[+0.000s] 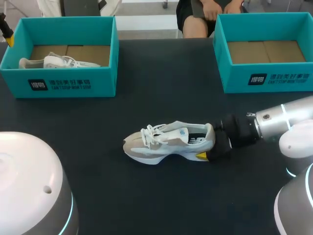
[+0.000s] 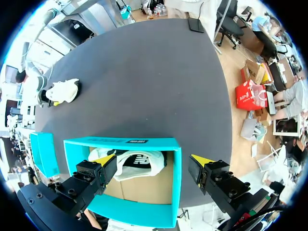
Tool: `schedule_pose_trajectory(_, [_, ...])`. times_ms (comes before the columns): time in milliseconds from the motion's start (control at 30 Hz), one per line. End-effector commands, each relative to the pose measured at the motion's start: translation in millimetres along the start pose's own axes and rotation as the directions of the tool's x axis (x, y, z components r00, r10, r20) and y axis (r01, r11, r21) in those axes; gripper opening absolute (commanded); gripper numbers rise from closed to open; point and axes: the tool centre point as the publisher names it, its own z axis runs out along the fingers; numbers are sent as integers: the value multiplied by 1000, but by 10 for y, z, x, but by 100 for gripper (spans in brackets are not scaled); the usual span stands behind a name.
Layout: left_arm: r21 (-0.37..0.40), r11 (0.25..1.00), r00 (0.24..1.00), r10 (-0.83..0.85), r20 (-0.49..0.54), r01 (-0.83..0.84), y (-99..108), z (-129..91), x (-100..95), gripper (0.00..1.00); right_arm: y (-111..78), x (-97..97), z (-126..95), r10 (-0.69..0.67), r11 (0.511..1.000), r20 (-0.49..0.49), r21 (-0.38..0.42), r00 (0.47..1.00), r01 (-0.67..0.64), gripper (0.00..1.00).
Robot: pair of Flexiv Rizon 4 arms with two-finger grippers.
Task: Take the shoe out of the shoebox, open the shoe tongue, remove and reinsert the insole, then place the shoe into the shoebox
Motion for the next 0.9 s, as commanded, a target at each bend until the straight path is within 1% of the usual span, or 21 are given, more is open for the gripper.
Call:
schedule_pose_trajectory(33, [-2, 1000, 1000, 0, -3, 0, -13, -3, -5, 100, -27, -20, 59, 0, 1000, 3, 4, 1000, 0, 0])
schedule_pose_trajectory(67, [-8, 999, 998, -46, -33, 46, -58, -25, -93, 100, -27, -20, 59, 0, 1000, 3, 4, 1000, 0, 0])
schedule_pose_trajectory(133, [12, 976, 972, -216, -92, 218, -73, -48, -252, 100, -27, -20, 59, 0, 1000, 3, 4, 1000, 0, 0])
schedule_pose_trajectory(167, [-74, 958, 953, -283, -105, 276, -116, -41, -324, 100, -27, -20, 59, 0, 1000, 3, 4, 1000, 0, 0])
schedule_pose_trajectory(200, [-37, 934, 930, -357, -91, 355, -132, -59, -381, 100, -27, -20, 59, 0, 1000, 3, 4, 1000, 0, 0])
schedule_pose_trajectory(233, [-65, 916, 913, -400, -77, 395, -173, -73, -437, 100, -27, -20, 59, 0, 1000, 3, 4, 1000, 0, 0])
schedule_pose_trajectory(267, [-39, 873, 870, -488, -67, 487, -200, -84, -477, 100, -27, -20, 59, 0, 1000, 3, 4, 1000, 0, 0])
schedule_pose_trajectory(300, [-55, 843, 841, -537, -69, 535, -224, -96, -531, 100, -27, -20, 59, 0, 1000, 3, 4, 1000, 0, 0])
schedule_pose_trajectory(333, [-21, 789, 787, -614, -64, 614, -255, -101, -572, 100, -27, -20, 59, 0, 1000, 3, 4, 1000, 0, 0])
schedule_pose_trajectory(367, [-123, 718, 717, -695, -61, 685, -268, -107, -623, 100, -27, -20, 59, 0, 1000, 3, 4, 1000, 0, 0])
schedule_pose_trajectory(400, [-129, 682, 684, -729, -29, 720, -299, -108, -638, 100, -27, -20, 59, 0, 1000, 3, 4, 1000, 0, 0])
schedule_pose_trajectory(433, [-114, 592, 594, -804, -15, 798, -317, -123, -640, 100, -27, -20, 59, 0, 1000, 3, 4, 1000, 0, 0])
schedule_pose_trajectory(467, [-127, 517, 521, -854, -3, 847, -361, -126, -671, 100, -27, -20, 59, 0, 1000, 3, 4, 1000, 0, 0])
schedule_pose_trajectory(500, [-120, 457, 461, -887, 16, 882, -371, -125, -673, 100, -27, -20, 59, 0, 1000, 3, 4, 1000, 0, 0])
schedule_pose_trajectory(900, [-120, 457, 461, -887, 16, 882, -371, -125, -673, 100, -27, -20, 59, 0, 1000, 3, 4, 1000, 0, 0])
